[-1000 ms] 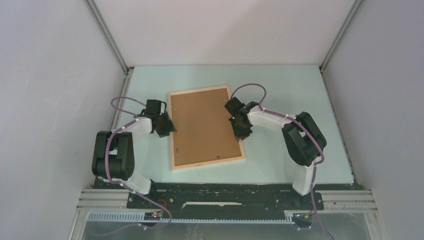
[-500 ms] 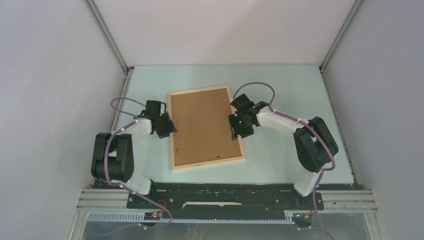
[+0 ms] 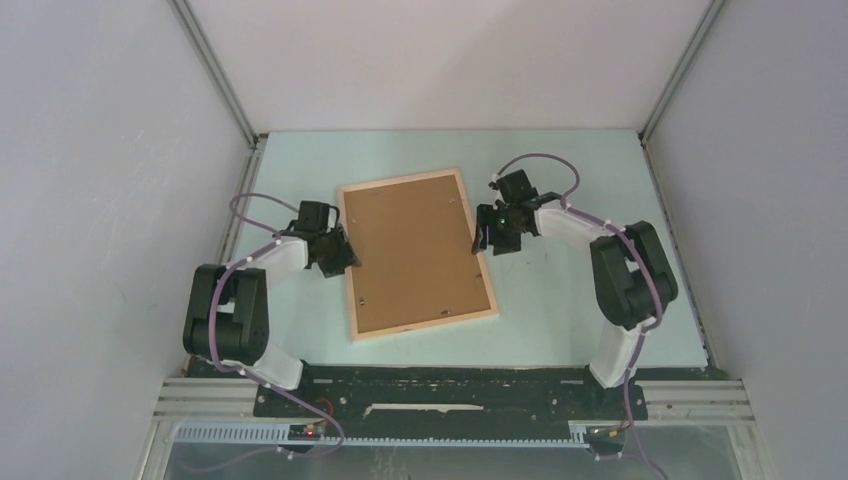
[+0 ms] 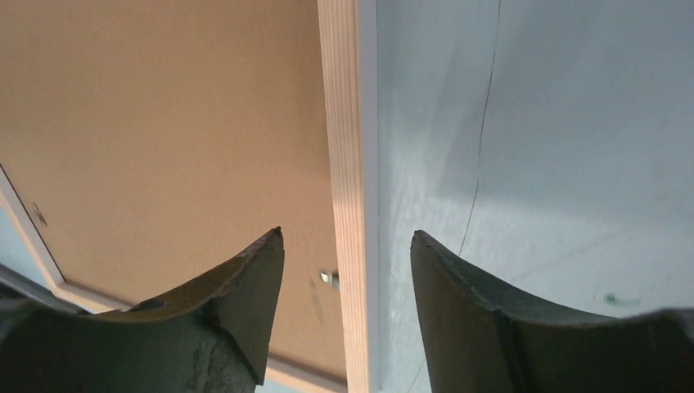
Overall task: Put the photo into the frame
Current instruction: Install the photo frame at the center of the board.
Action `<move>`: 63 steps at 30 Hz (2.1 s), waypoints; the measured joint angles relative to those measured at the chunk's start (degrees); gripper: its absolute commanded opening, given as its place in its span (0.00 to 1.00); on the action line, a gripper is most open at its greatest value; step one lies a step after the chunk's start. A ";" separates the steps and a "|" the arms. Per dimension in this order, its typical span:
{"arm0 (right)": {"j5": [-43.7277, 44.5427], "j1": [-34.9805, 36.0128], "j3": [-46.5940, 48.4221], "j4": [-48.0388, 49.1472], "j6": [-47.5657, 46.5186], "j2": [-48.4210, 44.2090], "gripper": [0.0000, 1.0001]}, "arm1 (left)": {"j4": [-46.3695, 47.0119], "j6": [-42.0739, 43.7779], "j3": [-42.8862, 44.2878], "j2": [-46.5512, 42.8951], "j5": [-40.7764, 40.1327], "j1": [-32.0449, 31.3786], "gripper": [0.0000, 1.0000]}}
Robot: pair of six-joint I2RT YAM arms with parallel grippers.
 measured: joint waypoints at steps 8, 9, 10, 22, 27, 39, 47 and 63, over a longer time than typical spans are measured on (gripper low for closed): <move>2.51 0.63 12.98 -1.97 -0.39 12.76 0.37 | 0.11 0.00 0.00 0.17 0.98 -0.70 0.46; 3.78 1.05 13.84 -2.89 -0.61 13.31 0.32 | 0.13 0.00 0.00 0.17 0.98 -0.85 0.46; 4.98 1.40 14.34 -3.67 -0.72 13.49 0.28 | 0.17 0.00 0.00 0.17 0.94 -0.98 0.45; 9.35 2.16 1.51 -4.94 0.37 2.99 0.35 | 0.50 -0.37 0.76 1.40 2.47 -3.82 0.44; 8.33 1.57 0.98 -5.51 0.26 1.55 0.59 | 0.31 -0.52 2.14 2.82 3.39 -4.09 0.44; 12.74 -3.19 31.06 -8.61 5.29 16.20 0.78 | 0.33 -0.50 2.54 3.30 3.93 -4.11 0.44; 18.36 -1.11 36.98 -14.91 9.25 23.98 0.72 | 0.37 -0.50 2.54 3.34 4.02 -4.11 0.44; 25.44 0.35 44.83 -21.84 9.84 29.24 0.77 | 0.37 -0.50 2.54 3.34 4.07 -4.11 0.44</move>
